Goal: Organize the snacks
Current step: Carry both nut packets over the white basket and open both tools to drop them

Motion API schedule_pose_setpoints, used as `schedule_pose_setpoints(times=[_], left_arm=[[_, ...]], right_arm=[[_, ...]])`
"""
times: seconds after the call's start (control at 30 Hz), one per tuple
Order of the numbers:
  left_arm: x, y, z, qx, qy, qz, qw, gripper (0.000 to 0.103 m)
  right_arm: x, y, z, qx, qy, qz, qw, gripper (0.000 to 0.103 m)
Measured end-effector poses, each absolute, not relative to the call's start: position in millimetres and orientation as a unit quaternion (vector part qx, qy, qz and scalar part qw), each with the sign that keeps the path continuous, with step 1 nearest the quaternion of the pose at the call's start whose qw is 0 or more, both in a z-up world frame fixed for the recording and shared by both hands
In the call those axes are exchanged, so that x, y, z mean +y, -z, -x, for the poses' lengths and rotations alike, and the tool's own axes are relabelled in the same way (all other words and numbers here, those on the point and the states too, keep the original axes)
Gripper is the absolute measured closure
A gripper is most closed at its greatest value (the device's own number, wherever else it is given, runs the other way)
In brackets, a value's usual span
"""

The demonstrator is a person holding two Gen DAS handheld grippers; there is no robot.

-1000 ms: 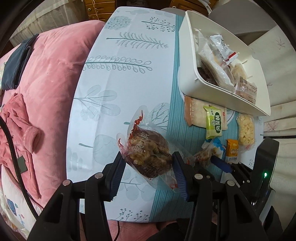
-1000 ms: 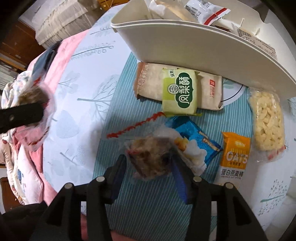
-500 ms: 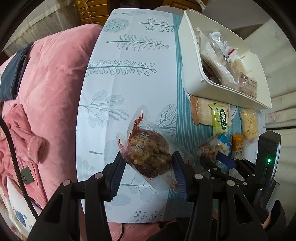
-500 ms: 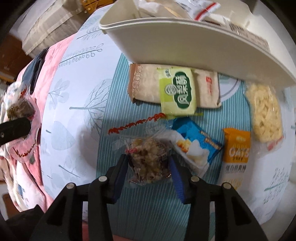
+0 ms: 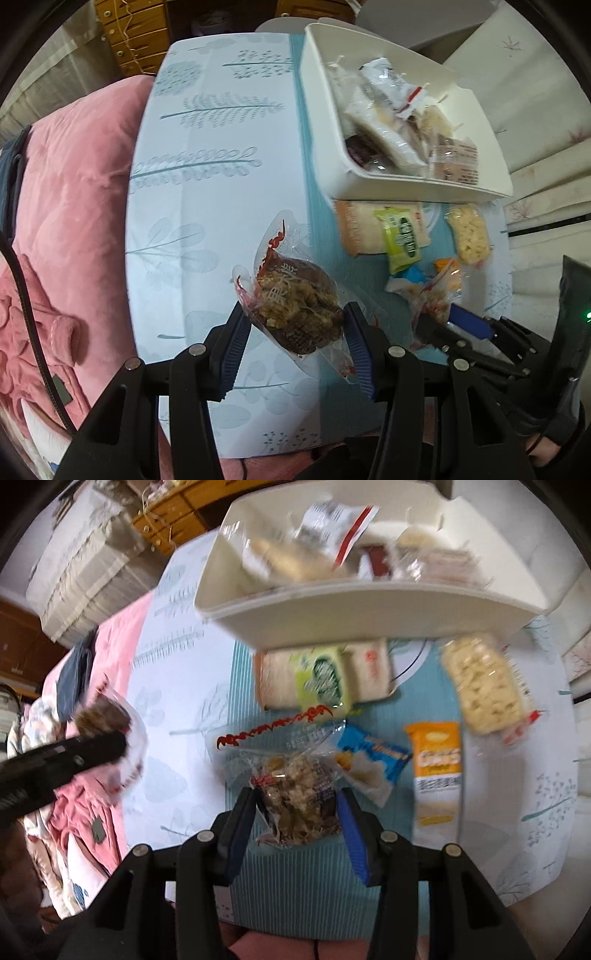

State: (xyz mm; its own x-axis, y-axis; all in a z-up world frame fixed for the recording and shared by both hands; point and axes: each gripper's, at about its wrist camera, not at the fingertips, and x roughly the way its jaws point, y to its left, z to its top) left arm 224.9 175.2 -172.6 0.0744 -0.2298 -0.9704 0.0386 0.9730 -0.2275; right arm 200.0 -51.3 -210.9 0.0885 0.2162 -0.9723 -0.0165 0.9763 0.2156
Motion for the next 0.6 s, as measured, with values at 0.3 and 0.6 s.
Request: schedule_pose_setpoints(times=[0.3,0.6], left_arm=[[140,131,-255,0.646,0.132,0.081,0.748,0.053],[95,84,-293,0.598,0.150,0.090,0.782,0.053]], right_arm=[[-91,152,-229,0.617,-0.067,-0.082,0.780,0.057],[-138,95,-271,0.538,-0.053,-0.093,0.836,0.056]])
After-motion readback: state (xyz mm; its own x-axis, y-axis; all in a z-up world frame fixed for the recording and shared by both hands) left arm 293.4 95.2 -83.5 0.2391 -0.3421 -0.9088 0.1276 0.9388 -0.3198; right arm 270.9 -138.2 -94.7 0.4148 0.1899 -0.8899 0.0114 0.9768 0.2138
